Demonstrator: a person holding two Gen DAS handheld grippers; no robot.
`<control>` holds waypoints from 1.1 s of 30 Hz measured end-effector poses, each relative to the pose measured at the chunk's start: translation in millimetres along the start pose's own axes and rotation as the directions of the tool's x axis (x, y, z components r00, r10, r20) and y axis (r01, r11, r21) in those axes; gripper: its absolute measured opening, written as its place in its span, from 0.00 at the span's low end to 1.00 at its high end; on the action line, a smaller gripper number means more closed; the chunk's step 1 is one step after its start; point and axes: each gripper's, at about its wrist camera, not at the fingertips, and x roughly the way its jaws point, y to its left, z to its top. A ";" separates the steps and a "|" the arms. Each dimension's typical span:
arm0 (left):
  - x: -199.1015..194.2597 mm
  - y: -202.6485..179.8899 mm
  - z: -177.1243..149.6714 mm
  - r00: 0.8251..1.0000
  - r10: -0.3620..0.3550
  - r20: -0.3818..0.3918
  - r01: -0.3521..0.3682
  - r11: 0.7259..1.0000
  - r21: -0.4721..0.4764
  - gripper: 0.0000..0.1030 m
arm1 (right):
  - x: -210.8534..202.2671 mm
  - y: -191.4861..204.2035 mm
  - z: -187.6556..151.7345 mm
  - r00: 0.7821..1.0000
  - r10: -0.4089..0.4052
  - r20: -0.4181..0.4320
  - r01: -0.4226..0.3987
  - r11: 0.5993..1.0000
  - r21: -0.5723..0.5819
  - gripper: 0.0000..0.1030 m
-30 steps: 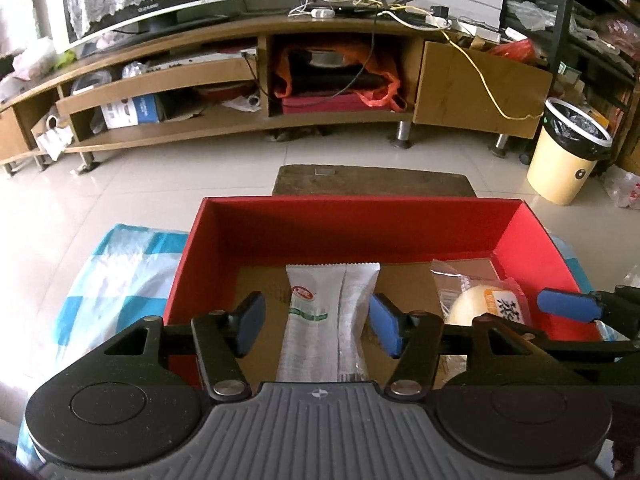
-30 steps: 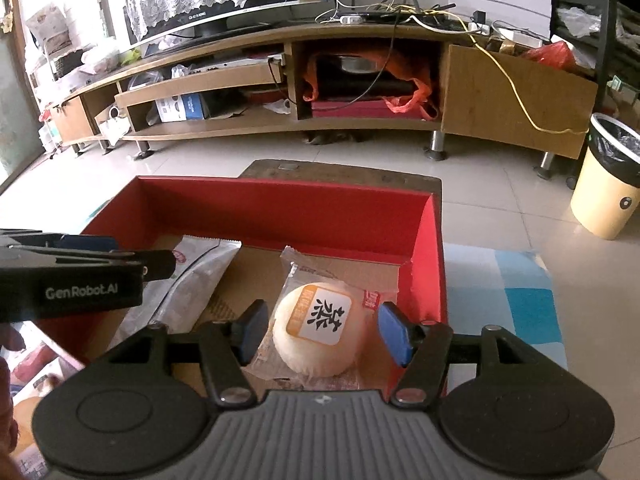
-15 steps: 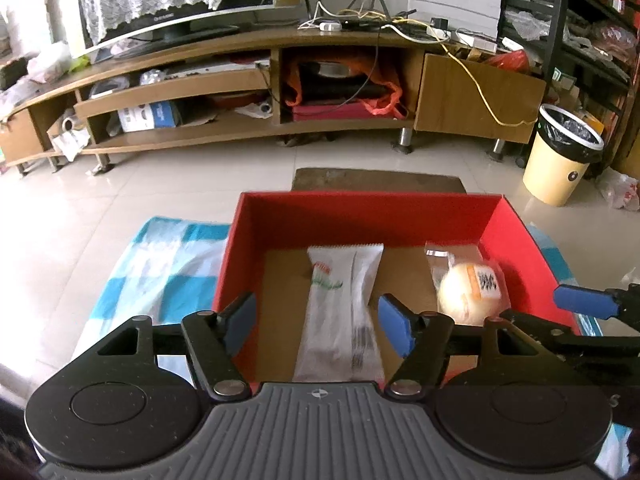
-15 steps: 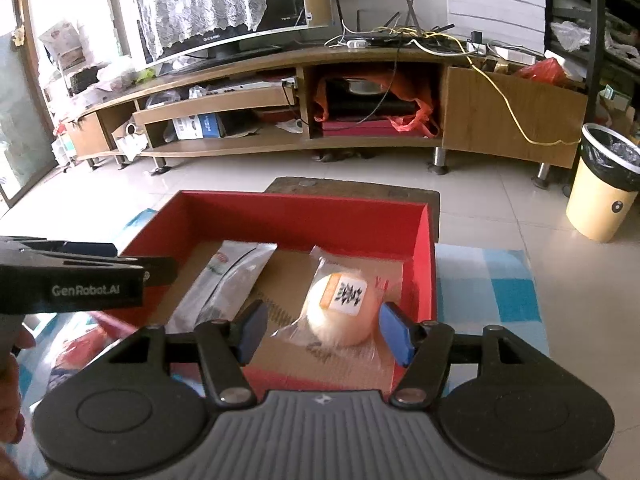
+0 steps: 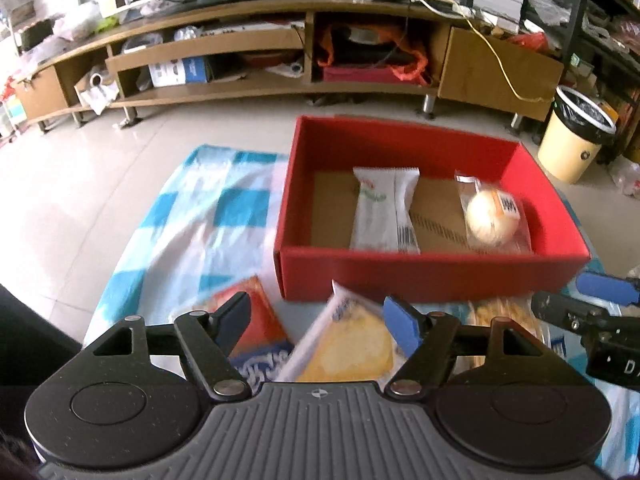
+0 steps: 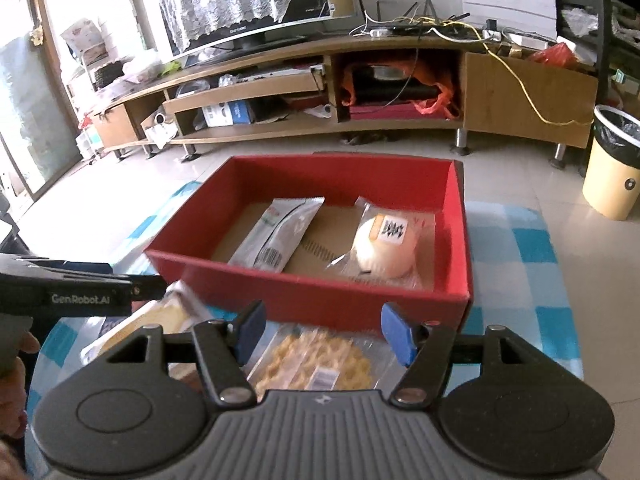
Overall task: Organize snacks
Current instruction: 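Move the left tool to the yellow bread packet while the right tool approaches the waffle packet, then grasp the waffle packet with the right tool while the left tool grasps the yellow bread packet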
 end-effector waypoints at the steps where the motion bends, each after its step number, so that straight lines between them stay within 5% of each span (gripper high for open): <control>1: 0.5 -1.1 -2.9 1.000 -0.001 -0.007 0.001 1.000 0.007 0.77 | -1.5 1.5 -2.2 1.000 0.003 -0.002 -0.003 1.000 -0.001 0.58; 33: 7.9 0.4 -30.7 0.997 -0.033 -0.074 0.038 0.996 0.078 0.88 | 2.3 10.0 -22.7 0.997 -0.003 -0.077 0.002 1.000 -0.020 0.59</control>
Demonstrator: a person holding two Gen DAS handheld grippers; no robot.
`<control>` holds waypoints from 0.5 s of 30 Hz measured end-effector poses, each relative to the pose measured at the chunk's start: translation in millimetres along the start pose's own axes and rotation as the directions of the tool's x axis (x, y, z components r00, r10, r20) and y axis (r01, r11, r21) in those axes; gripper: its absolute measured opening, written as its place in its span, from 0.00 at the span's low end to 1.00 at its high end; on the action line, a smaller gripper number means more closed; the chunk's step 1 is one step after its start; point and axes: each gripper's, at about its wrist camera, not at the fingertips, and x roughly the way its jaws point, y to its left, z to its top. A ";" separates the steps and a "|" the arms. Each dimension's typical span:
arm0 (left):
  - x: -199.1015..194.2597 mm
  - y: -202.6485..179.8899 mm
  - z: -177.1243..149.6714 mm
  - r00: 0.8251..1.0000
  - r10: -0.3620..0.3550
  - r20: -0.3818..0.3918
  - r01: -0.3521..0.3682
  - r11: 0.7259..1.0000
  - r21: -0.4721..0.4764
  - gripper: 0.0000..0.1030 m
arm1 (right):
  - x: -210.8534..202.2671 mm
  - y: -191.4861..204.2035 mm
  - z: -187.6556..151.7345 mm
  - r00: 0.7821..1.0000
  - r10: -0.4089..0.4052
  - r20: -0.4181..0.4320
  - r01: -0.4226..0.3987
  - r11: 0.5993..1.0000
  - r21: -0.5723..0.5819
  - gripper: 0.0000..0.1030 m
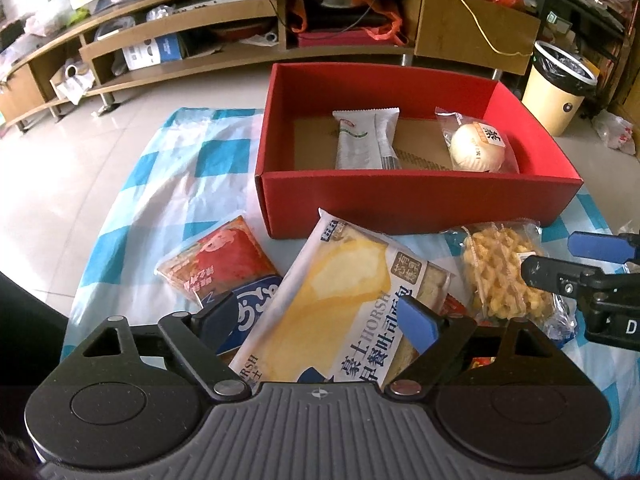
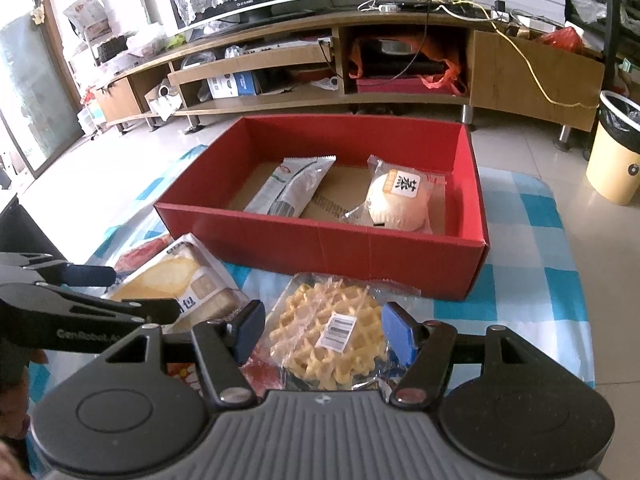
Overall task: Organize snacks
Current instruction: 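Grasp the waffle packet with the right tool while the left tool grasps the yellow bread packet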
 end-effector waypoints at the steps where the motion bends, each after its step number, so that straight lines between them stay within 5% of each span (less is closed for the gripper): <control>1: 0.2 0.3 -0.3 1.000 -0.002 -0.001 0.002 1.000 0.001 0.88 | 1.1 0.0 -0.7 1.000 -0.001 -0.006 0.001 1.000 0.001 0.59; 15: 5.8 -7.8 -4.9 0.999 -0.031 -0.012 0.032 0.997 0.065 0.94 | 25.9 0.2 -5.8 0.996 -0.011 -0.093 0.013 1.000 0.028 0.66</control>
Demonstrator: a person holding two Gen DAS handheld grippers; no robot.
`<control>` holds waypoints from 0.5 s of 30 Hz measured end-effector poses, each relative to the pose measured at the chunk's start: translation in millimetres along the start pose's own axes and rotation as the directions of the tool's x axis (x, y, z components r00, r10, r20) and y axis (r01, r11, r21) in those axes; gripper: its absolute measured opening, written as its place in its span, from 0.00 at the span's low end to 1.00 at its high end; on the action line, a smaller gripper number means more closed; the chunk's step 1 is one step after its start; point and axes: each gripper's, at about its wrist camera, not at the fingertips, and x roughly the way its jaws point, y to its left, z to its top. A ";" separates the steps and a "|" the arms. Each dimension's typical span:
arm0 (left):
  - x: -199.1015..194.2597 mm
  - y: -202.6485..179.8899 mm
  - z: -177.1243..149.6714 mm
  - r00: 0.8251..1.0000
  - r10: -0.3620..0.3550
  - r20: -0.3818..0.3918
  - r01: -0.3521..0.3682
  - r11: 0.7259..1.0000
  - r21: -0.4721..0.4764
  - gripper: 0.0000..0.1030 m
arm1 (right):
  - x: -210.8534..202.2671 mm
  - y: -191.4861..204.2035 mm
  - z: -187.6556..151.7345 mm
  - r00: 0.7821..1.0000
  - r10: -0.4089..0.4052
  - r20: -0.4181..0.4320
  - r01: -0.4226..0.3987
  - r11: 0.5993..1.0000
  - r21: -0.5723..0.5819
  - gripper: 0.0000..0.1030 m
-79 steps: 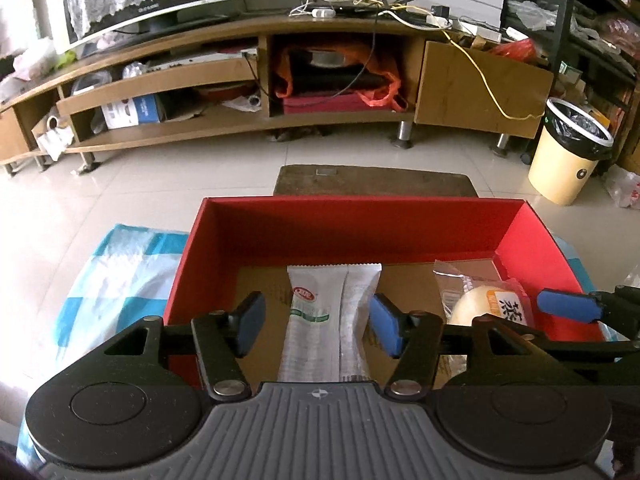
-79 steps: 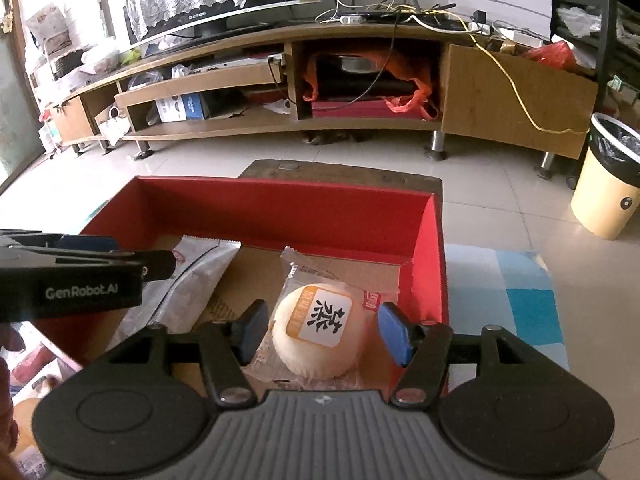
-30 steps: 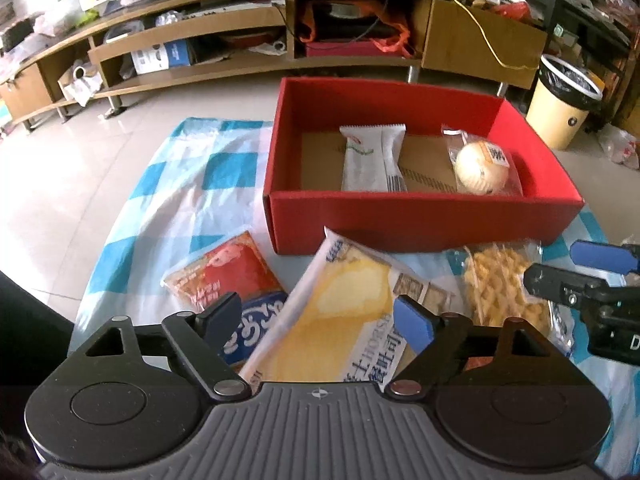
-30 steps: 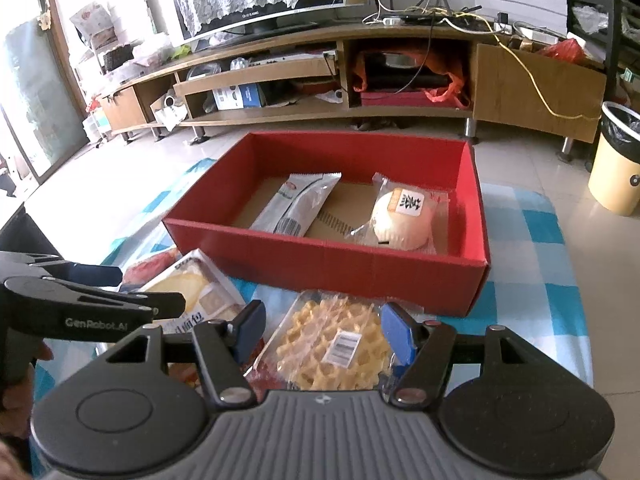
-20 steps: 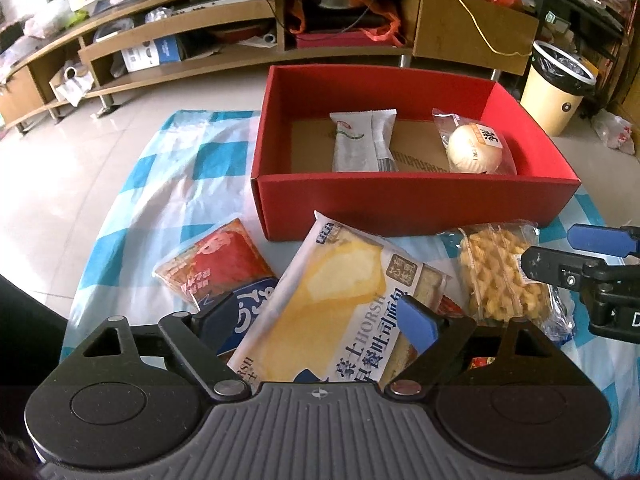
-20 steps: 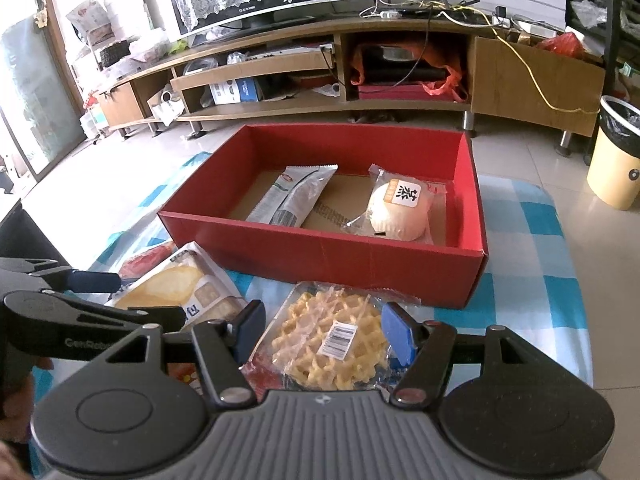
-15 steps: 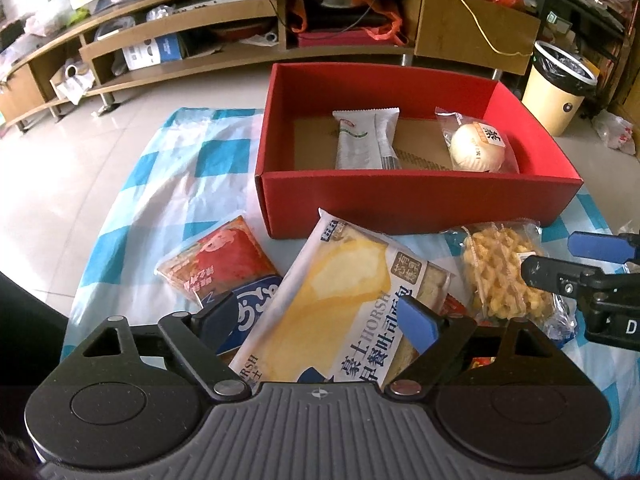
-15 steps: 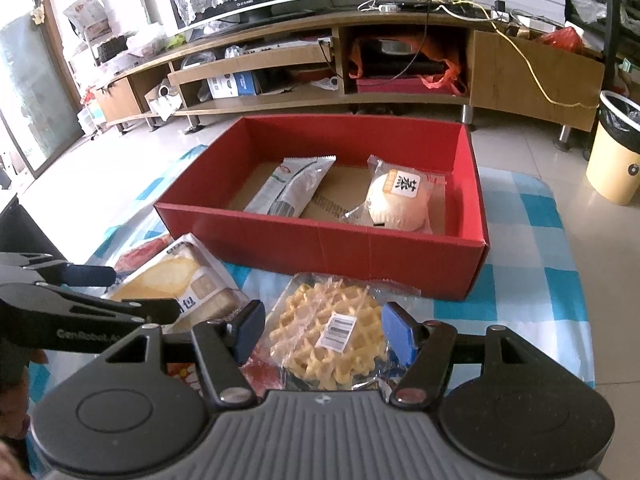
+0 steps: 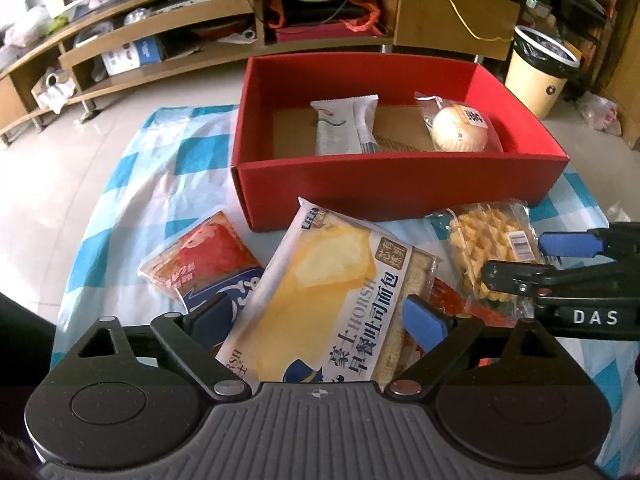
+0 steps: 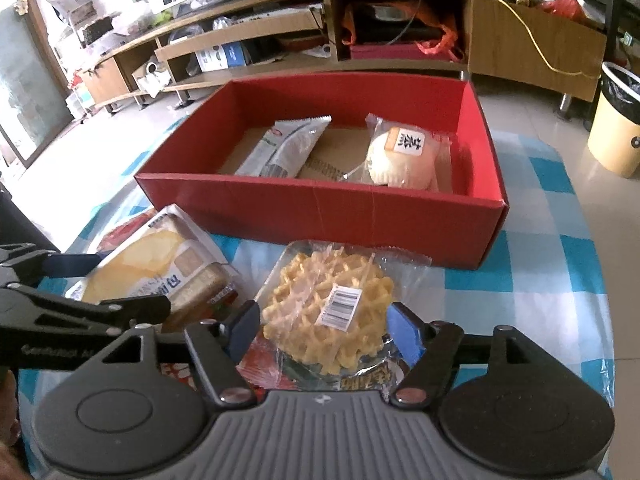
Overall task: Organize snacks
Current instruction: 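Grasp the waffle packet with the right tool while the left tool grasps the yellow bread packet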
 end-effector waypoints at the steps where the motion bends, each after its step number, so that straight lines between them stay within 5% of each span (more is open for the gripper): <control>1: 1.4 -1.0 -0.1 1.000 0.002 0.000 -0.002 1.000 0.009 0.95 | 1.9 0.4 -0.1 1.000 -0.001 -0.004 0.001 1.000 0.000 0.69; 10: 9.0 0.1 0.1 1.000 -0.008 -0.008 0.008 1.000 0.020 1.00 | 18.6 6.0 6.5 0.999 -0.031 -0.026 0.030 0.999 -0.021 0.76; 15: 9.1 -3.4 -1.8 1.000 -0.010 -0.007 0.010 0.999 0.044 1.00 | 20.5 3.9 2.8 0.999 -0.031 -0.010 0.031 0.999 -0.033 0.71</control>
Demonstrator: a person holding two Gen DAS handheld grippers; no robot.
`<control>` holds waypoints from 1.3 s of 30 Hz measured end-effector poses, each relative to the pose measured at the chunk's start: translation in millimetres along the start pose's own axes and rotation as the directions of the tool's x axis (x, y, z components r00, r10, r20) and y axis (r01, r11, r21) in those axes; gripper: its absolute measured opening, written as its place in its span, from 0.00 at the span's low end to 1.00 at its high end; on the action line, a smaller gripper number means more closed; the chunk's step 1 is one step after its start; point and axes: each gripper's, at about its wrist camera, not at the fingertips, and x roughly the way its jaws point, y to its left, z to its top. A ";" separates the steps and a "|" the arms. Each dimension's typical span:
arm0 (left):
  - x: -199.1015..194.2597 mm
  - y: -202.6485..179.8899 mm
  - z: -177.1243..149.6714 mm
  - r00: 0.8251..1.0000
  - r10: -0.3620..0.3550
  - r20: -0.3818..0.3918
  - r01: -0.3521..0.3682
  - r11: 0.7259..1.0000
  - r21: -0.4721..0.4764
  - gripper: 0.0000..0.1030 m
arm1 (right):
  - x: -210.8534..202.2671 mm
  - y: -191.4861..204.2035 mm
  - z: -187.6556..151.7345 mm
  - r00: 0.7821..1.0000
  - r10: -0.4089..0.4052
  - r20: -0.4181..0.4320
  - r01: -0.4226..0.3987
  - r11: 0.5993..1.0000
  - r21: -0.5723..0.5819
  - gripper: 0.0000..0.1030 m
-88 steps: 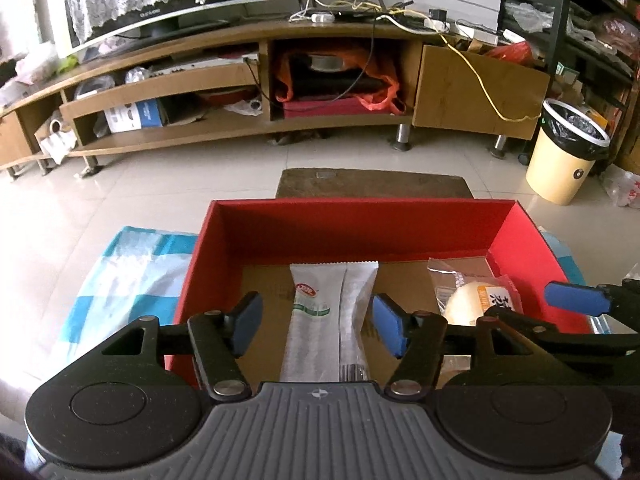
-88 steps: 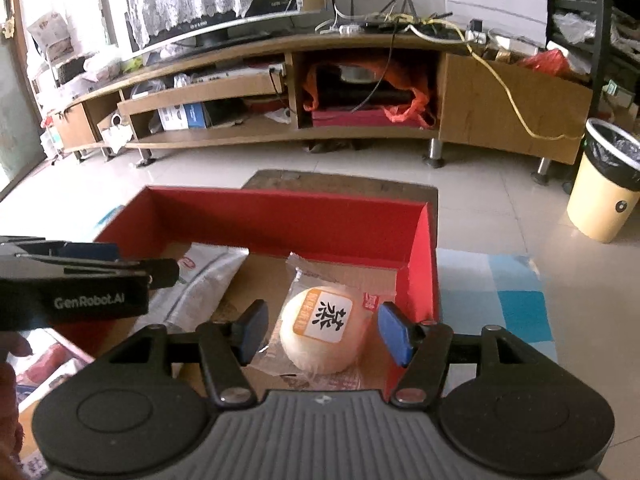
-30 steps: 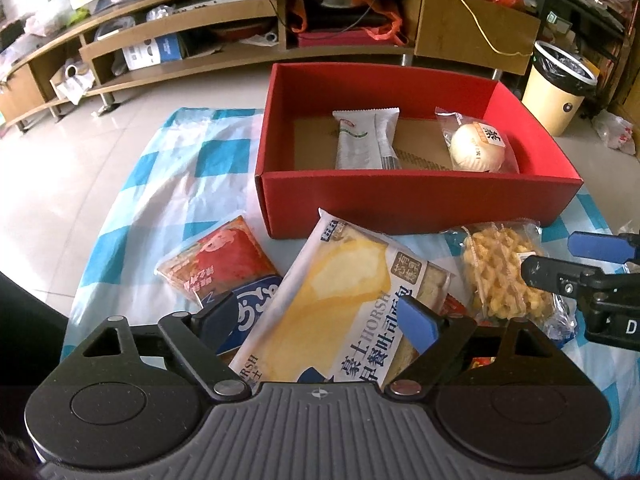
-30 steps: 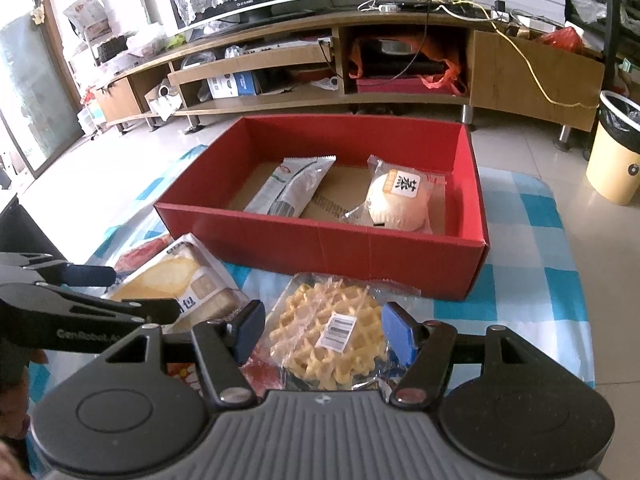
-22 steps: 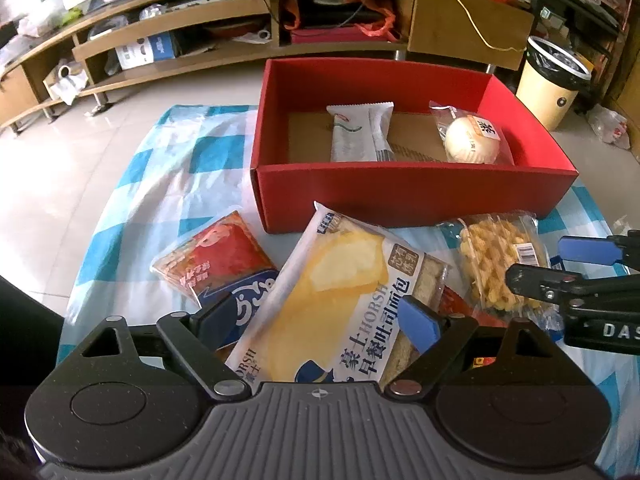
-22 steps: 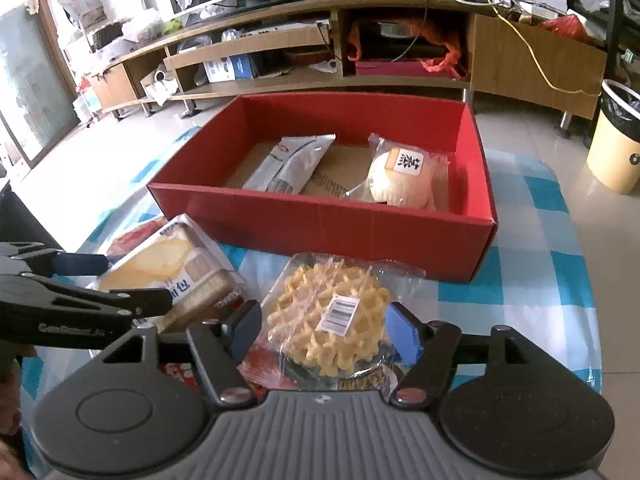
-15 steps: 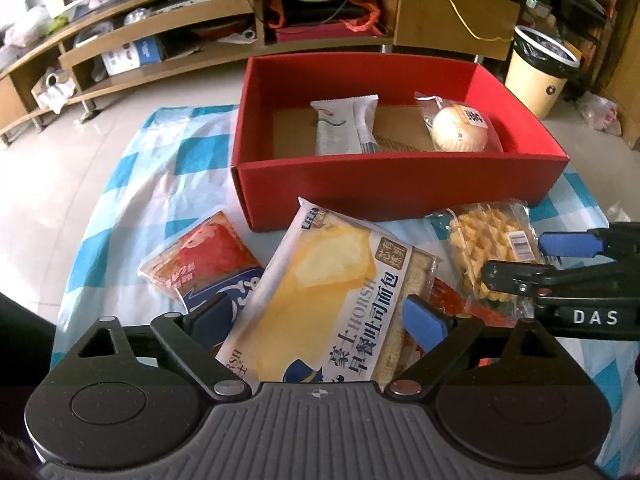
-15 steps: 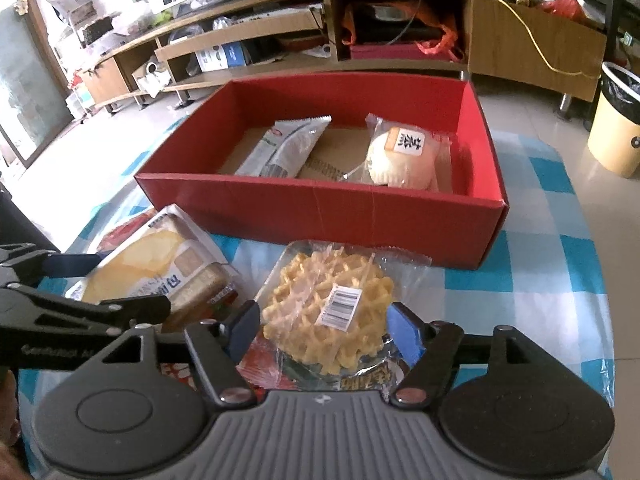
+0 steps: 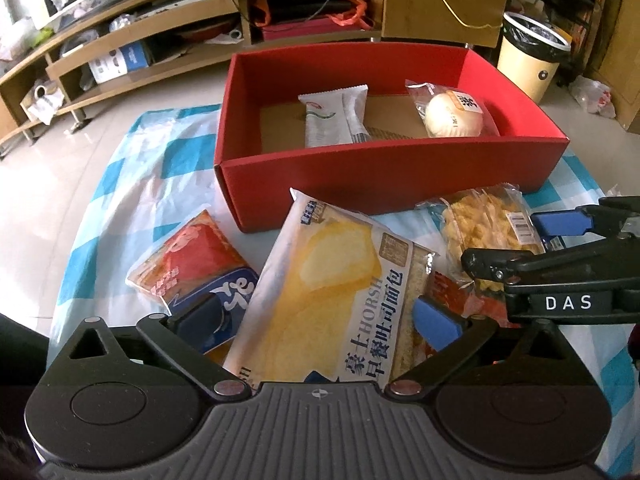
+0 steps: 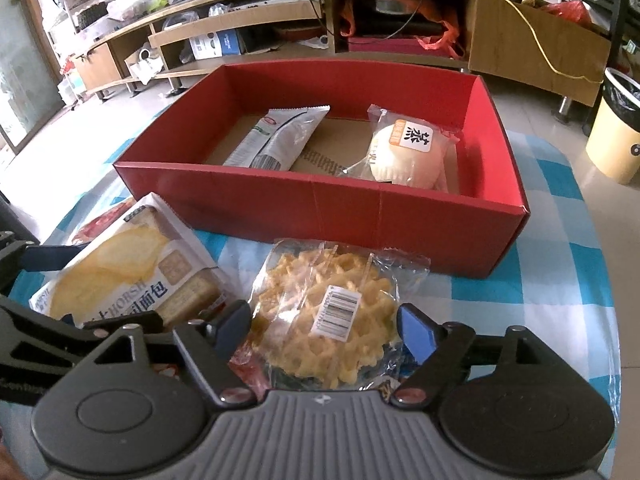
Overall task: Organize snacks
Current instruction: 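Grasp the waffle packet with the right tool while the left tool grasps the yellow bread packet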
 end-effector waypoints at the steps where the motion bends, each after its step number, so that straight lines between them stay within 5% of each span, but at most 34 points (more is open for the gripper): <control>1: 0.0 -0.9 -0.3 1.000 -0.001 -0.002 0.001 1.000 0.004 1.00 | -1.3 -0.1 -1.1 1.000 0.001 0.004 -0.001 1.000 -0.007 0.69; 10: 2.3 -12.3 -5.2 0.999 0.030 -0.011 -0.029 0.997 0.074 1.00 | -19.7 -11.1 -9.7 0.999 0.021 0.030 -0.021 1.000 -0.006 0.54; 16: -0.4 -17.6 -6.0 1.000 0.025 0.002 -0.025 0.995 0.101 0.86 | -29.6 -23.1 -11.8 0.999 0.042 0.034 -0.043 0.999 0.015 0.44; 27: -12.9 -13.8 -12.7 0.997 -0.069 -0.035 0.071 0.996 0.050 0.79 | -43.8 -41.4 -21.7 0.999 0.048 0.007 -0.048 0.999 -0.016 0.44; 32: -8.5 -20.9 -13.6 0.998 -0.041 -0.037 0.044 0.996 0.075 0.82 | -34.3 -40.0 -13.5 0.999 0.034 -0.013 -0.034 0.999 0.018 0.51; 37: -6.0 -21.4 -12.8 0.998 -0.049 -0.036 0.051 0.996 0.069 0.84 | -26.0 -28.7 -4.8 0.998 0.047 -0.041 -0.046 0.999 0.024 0.74; 39: -4.4 -22.3 -13.3 0.999 -0.040 -0.037 0.042 0.996 0.074 0.84 | -20.7 -21.0 -3.7 0.998 0.032 -0.051 -0.032 0.999 0.000 0.76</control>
